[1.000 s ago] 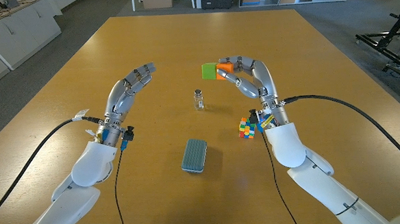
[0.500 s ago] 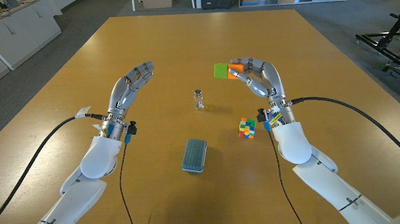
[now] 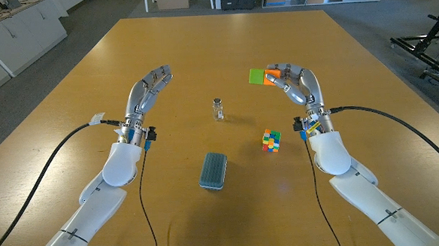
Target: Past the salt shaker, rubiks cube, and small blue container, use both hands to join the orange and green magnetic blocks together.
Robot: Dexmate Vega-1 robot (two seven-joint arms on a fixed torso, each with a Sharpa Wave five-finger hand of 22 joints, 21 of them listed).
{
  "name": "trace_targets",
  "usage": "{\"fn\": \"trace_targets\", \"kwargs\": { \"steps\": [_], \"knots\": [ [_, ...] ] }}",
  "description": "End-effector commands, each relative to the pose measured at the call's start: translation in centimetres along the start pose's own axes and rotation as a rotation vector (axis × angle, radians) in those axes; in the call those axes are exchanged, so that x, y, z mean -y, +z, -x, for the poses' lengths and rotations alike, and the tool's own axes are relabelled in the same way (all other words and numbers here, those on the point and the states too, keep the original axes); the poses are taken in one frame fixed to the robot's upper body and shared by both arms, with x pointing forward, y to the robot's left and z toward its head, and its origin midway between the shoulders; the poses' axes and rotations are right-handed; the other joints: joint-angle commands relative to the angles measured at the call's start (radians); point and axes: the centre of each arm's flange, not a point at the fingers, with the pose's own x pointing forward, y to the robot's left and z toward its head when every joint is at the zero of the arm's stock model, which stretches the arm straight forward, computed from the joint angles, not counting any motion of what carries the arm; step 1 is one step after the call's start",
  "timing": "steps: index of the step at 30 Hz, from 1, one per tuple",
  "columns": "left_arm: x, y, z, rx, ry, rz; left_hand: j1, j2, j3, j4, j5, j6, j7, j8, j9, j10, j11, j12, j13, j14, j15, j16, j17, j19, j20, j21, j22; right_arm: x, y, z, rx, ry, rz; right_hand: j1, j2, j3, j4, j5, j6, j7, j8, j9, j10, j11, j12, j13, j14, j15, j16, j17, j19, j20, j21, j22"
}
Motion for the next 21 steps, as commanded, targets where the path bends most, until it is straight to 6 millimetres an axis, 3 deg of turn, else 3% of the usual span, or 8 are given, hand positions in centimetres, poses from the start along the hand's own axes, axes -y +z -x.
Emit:
{"fn": "trace_targets", "kwargs": {
  "steps": [1, 11, 21],
  "knots": [
    [0.0, -0.2, -0.4, -0.009, 0.021, -0.033, 0.000, 0.014, 0.010, 0.000, 0.008, 0.012, 0.002, 0.007, 0.003, 0.011, 0.001, 0.004, 0.003, 0.008, -0.050, 0.005, 0.001, 0.002, -0.010, 0.008, 0.003, 0.5, -0.9, -0.5, -0.006, -0.013, -0.009, 0.162, 0.155, 0.000, 0.005, 0.004, 0.080, -0.065, 0.003, 0.003, 0.153, -0.142, 0.002, 0.007, -0.015, -0.077, -0.002, 0.005, -0.009, -0.063, 0.008, 0.000],
    [0.1, -0.6, 0.1, -0.006, 0.003, -0.022, 0.001, 0.018, 0.013, -0.001, 0.009, 0.013, 0.000, 0.006, 0.002, 0.012, -0.003, 0.003, 0.003, 0.008, -0.049, 0.004, 0.000, 0.002, -0.010, 0.007, 0.003, -0.3, -0.6, -0.1, -0.010, -0.023, -0.023, 0.164, 0.157, 0.001, 0.004, 0.004, 0.078, -0.067, 0.001, 0.003, 0.153, -0.145, 0.001, 0.007, -0.013, -0.081, -0.002, 0.005, -0.011, -0.062, 0.009, 0.000],
    [-0.3, -2.3, 2.6, -0.040, -0.041, 0.038, 0.004, 0.031, 0.020, 0.000, 0.011, 0.027, -0.006, 0.010, 0.003, 0.026, -0.008, 0.008, 0.003, 0.021, -0.049, 0.008, 0.000, 0.006, -0.013, 0.008, 0.003, -2.5, 0.2, 3.6, -0.098, -0.030, -0.031, 0.163, 0.158, 0.000, 0.005, 0.003, 0.069, -0.066, -0.003, 0.004, 0.150, -0.146, 0.000, 0.008, -0.013, -0.080, -0.003, 0.006, -0.013, -0.062, 0.011, 0.000]
  ]
}}
